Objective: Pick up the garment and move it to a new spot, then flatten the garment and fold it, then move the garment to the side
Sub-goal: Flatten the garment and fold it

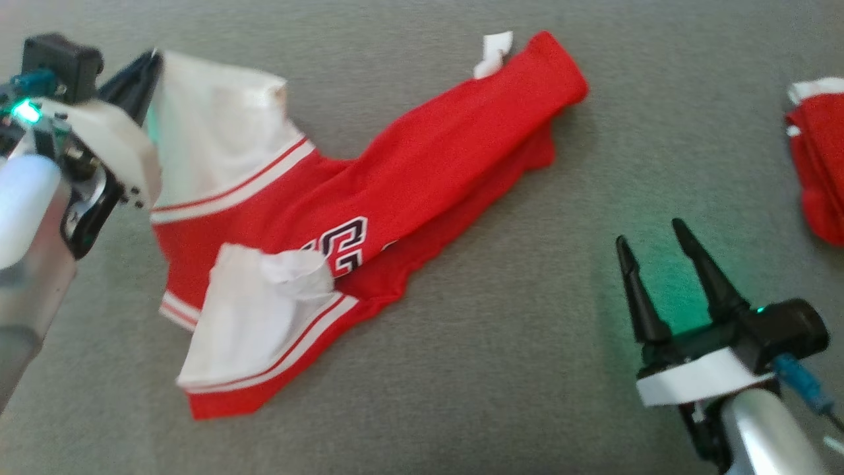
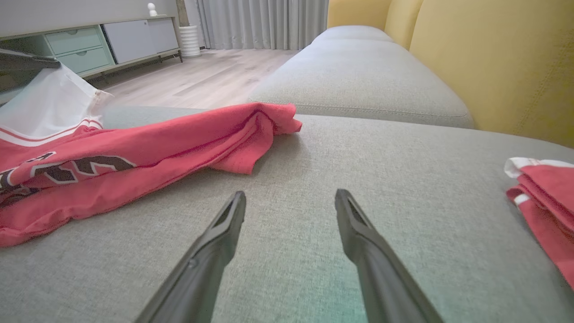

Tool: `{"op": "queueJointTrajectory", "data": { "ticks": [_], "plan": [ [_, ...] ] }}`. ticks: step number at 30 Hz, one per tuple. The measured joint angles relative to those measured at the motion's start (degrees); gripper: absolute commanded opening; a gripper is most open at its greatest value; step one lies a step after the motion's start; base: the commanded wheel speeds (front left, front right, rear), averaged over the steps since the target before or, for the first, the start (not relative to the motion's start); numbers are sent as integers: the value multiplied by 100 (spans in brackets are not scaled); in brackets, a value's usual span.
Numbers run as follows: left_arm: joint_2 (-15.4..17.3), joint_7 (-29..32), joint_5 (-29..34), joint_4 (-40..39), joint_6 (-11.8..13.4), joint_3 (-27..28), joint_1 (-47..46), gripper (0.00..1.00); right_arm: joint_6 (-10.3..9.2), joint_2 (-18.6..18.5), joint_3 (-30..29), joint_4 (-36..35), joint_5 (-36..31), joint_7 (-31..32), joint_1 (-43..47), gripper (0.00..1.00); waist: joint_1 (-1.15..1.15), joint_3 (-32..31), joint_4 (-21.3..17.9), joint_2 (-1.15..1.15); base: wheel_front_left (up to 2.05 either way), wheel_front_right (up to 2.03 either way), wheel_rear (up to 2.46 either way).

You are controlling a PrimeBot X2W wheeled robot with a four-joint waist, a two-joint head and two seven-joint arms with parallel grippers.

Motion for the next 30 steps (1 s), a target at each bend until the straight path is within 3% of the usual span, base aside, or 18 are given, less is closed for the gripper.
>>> {"op": "queueJointTrajectory", "data": {
  "ticks": [6,14,18,23,24,25,30],
  "plan": [
    [-18,-428,147,-611,2,-90,-124,0,0,-553,20,501,704,78,-758,100,0,-83,474,0,0,0,0],
    [-77,-579,210,-1374,33,-169,-128,0,0,-1521,539,1189,2574,2045,-2660,100,0,-122,1124,0,0,0,0],
    [-85,-577,223,-1596,60,-213,-129,0,0,-1657,942,1657,3580,2998,-3236,100,0,-87,1315,0,0,0,0],
    [-91,-525,268,-1701,111,-276,-129,0,0,-1715,1214,2497,3890,3445,-3389,100,1,-26,1393,0,0,0,0],
    [-90,-524,268,-1716,112,-276,-129,0,0,-1694,1259,2585,3964,3403,-3390,34,1,-32,1387,0,0,0,0],
    [-87,-524,268,-1722,112,-277,-128,0,0,-1672,1321,2625,4072,3385,-3390,0,0,-43,1374,0,0,0,0],
    [-41,-541,254,-1790,113,-319,-71,0,0,-1683,1662,2510,4531,2816,-3370,0,0,-191,1242,0,0,0,0]
  ]
}}
